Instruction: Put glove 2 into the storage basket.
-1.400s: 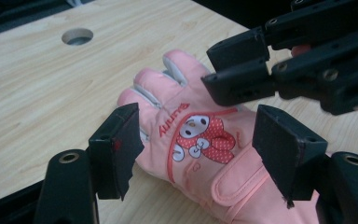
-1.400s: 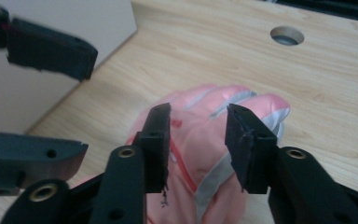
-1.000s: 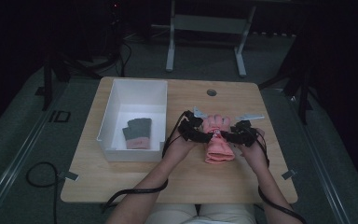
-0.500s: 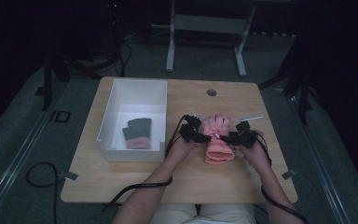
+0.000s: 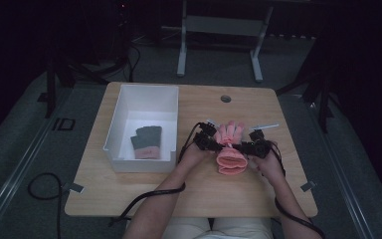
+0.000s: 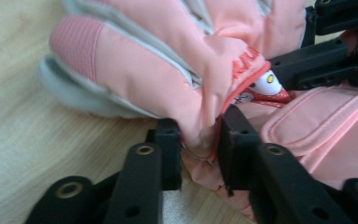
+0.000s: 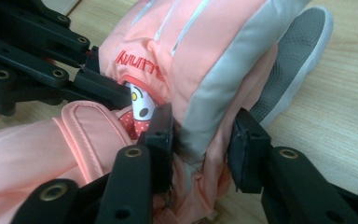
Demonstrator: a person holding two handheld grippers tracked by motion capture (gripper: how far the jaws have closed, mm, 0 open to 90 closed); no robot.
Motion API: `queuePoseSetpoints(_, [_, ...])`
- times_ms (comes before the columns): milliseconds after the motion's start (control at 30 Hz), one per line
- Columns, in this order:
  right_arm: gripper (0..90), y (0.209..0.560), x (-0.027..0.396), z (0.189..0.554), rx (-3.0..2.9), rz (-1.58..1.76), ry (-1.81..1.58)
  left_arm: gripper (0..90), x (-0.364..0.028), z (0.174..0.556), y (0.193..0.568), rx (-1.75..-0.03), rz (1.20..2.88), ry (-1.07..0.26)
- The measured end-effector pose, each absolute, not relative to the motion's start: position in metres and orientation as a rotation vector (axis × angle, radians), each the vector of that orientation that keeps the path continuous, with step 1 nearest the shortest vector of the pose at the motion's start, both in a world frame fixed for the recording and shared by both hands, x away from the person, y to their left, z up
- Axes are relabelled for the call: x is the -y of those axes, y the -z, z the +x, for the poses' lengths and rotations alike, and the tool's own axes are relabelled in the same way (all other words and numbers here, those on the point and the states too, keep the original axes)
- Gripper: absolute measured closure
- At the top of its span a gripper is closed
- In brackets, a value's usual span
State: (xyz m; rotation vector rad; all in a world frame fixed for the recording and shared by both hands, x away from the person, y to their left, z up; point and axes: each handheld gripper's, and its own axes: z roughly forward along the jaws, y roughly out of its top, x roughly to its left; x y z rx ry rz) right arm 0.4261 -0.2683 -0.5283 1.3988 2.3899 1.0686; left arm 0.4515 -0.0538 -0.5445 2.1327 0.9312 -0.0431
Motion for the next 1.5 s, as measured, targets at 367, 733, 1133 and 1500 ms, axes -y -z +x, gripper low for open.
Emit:
queuePoseSetpoints(367, [67.8, 0.510, 0.279, 0.414, -2.340, 1.394, -1.177, 79.3, 0.057, 0.441, 0.516, -0.869, 2.129, 0.001])
queuePoseSetpoints(733, [67.7, 0.475, 0.274, 0.402, -2.290, 1.332, -1.223, 79.7, 0.054, 0.429, 0.473, -0.826, 2.152, -0.095])
queuePoseSetpoints(1133, [67.8, 0.438, 0.259, 0.396, -2.266, 1.258, -1.293, 79.7, 0.034, 0.420, 0.428, -0.803, 2.154, -0.162])
queuePoseSetpoints(1500, [67.8, 0.402, 0.238, 0.393, -2.231, 1.201, -1.331, 79.7, 0.014, 0.415, 0.386, -0.788, 2.174, -0.232])
